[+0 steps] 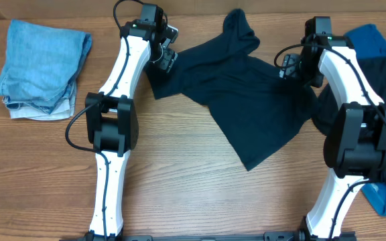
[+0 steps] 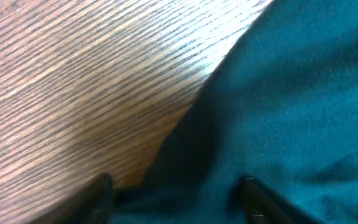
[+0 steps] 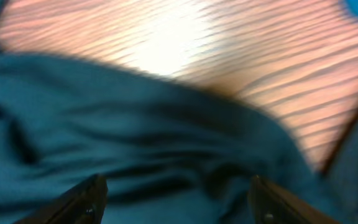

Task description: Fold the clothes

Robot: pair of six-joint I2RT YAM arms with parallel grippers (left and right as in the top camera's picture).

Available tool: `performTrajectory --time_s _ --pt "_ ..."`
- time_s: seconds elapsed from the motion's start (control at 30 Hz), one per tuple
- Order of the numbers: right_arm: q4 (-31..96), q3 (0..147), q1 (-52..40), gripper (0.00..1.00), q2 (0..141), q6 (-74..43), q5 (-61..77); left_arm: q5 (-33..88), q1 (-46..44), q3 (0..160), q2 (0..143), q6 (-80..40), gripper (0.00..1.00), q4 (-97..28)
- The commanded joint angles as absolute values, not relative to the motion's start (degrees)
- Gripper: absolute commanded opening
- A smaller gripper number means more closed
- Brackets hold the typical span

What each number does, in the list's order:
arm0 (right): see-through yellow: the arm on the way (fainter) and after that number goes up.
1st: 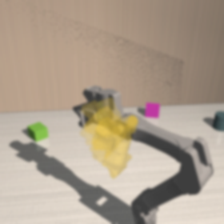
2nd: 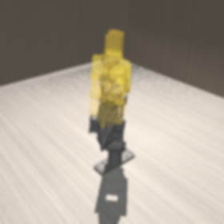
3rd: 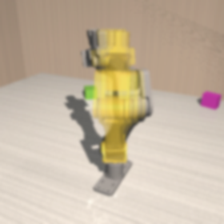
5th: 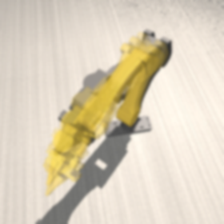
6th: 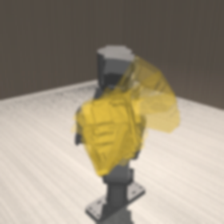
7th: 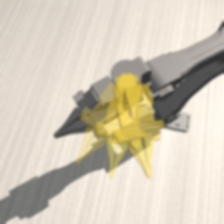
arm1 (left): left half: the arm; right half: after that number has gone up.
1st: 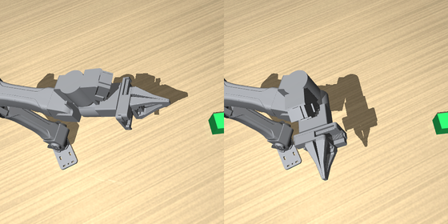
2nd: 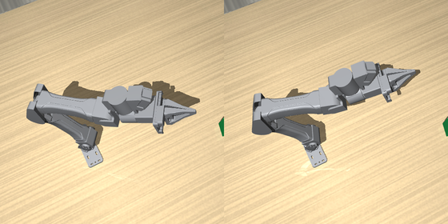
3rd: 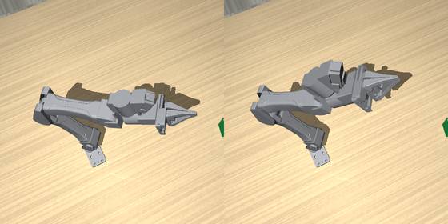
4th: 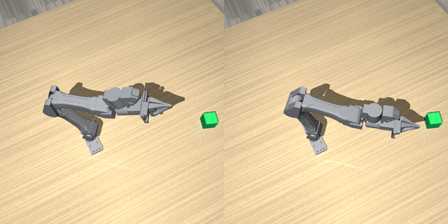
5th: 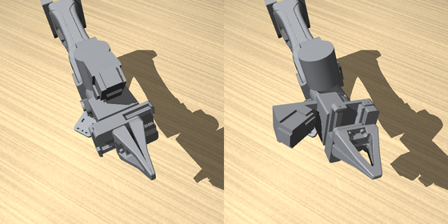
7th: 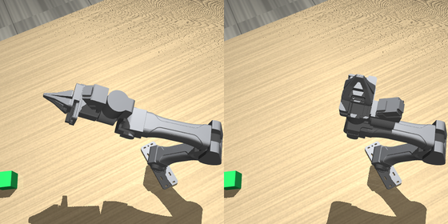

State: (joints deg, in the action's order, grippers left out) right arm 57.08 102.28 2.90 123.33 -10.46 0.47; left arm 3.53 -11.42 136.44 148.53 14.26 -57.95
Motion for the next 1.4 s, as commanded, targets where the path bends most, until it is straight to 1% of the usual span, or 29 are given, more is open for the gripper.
performTrajectory --time_s 0.0,0.03,0.07,0.1,0.17,0.37,0.4,0.5,0.6,0.67,0.7,0.77,0.87,0.9,0.93,1.03,1.1,1.13,1.17,1.2,1.23,1.27,1.3,1.33,1.37 --pt "58.72 105.51 2.68 0.77 122.93 -10.20 12.64 3.73 -11.68 136.94 148.88 14.76 0.54 -61.06" --pt "58.89 105.51 2.70 0.77 122.63 -10.20 13.30 2.11 -11.68 136.94 148.88 14.00 0.54 -62.35" --pt "59.37 105.51 2.68 0.77 121.93 -10.17 13.43 -0.71 -11.68 136.94 148.88 12.08 0.50 -64.27" --pt "60.12 105.51 2.68 0.77 121.10 -10.17 13.41 -1.04 -11.64 136.94 148.88 11.51 0.49 -65.65" --pt "60.84 105.51 2.70 0.77 119.68 -10.17 13.41 -0.99 -11.64 136.86 148.88 11.05 0.43 -67.40" --pt "62.87 105.51 2.70 0.77 116.81 -9.96 13.41 -1.48 -11.64 129.16 148.88 8.60 0.40 -67.90" --pt "63.31 105.51 2.70 0.77 116.33 -9.93 13.41 -3.29 -11.62 126.74 148.88 7.25 0.36 -67.85" --pt "63.53 105.51 2.70 0.77 115.61 -9.30 13.41 -6.59 -11.64 122.06 148.88 1.78 0.31 -71.24" --pt "63.53 105.51 2.70 0.77 115.61 -9.30 13.43 -6.59 -11.66 121.12 148.88 -7.29 0.30 -79.18" --pt "63.64 105.51 2.70 0.78 115.61 -8.86 13.41 -6.57 -11.77 121.12 148.88 -15.38 0.33 -86.91" --pt "63.90 105.51 2.70 0.78 115.61 -8.45 13.43 -6.57 -12.05 121.12 148.88 -18.52 0.38 -91.46" --pt "65.06 105.51 2.70 0.78 115.61 -6.96 13.39 -6.61 -12.82 121.12 148.88 -20.40 0.44 -96.49" --pt "67.33 105.51 2.70 0.78 115.61 -5.78 13.37 -7.20 -15.09 121.01 147.50 -20.86 0.50 -96.90" --pt "68.20 105.51 2.70 0.78 115.61 -5.72 13.19 -9.80 -15.75 121.03 146.21 -22.33 0.53 -96.88" --pt "68.97 105.51 2.70 0.78 115.61 -5.74 13.21 -11.49 -16.08 121.14 145.12 -23.03 0.55 -96.88" --pt "71.61 105.51 2.22 0.78 115.61 -5.98 13.82 -12.84 -16.84 123.26 137.80 -23.83 0.56 -96.44" --pt "73.25 105.51 1.56 0.78 115.61 -8.27 13.85 -12.75 -17.56 125.82 130.06 -23.24 0.57 -93.84" --pt "74.19 105.51 1.15 0.78 115.61 -9.80 13.82 -12.40 -18.00 126.74 125.89 -22.11 0.59 -90.98" --pt "74.85 105.51 0.89 0.77 115.61 -11.11 13.80 -12.01 -18.28 126.96 123.09 -21.04 0.63 -88.62" --pt "75.55 105.45 0.73 0.75 115.61 -12.93 13.76 -11.07 -18.57 126.93 120.79 -18.72 0.65 -85.67" --pt "75.99 105.12 0.64 0.67 115.61 -15.46 13.58 -9.19 -18.81 126.91 119.00 -15.16 0.63 -81.30" --pt "75.94 104.55 0.62 0.51 115.61 -17.06 13.61 -5.78 -18.90 126.91 118.52 -11.29 0.61 -76.73" --pt "75.53 103.02 0.56 0.20 115.61 -18.70 13.58 1.13 -18.90 126.17 119.61 -3.79 0.42 -69.54" --pt "75.20 102.15 0.47 0.06 115.63 -19.44 13.50 2.76 -18.87 125.45 120.86 -1.41 0.22 -66.28" --pt "74.11 100.79 0.30 0.04 115.63 -20.05 12.91 3.70 -18.87 125.08 123.26 0.19 0.04 -63.00"
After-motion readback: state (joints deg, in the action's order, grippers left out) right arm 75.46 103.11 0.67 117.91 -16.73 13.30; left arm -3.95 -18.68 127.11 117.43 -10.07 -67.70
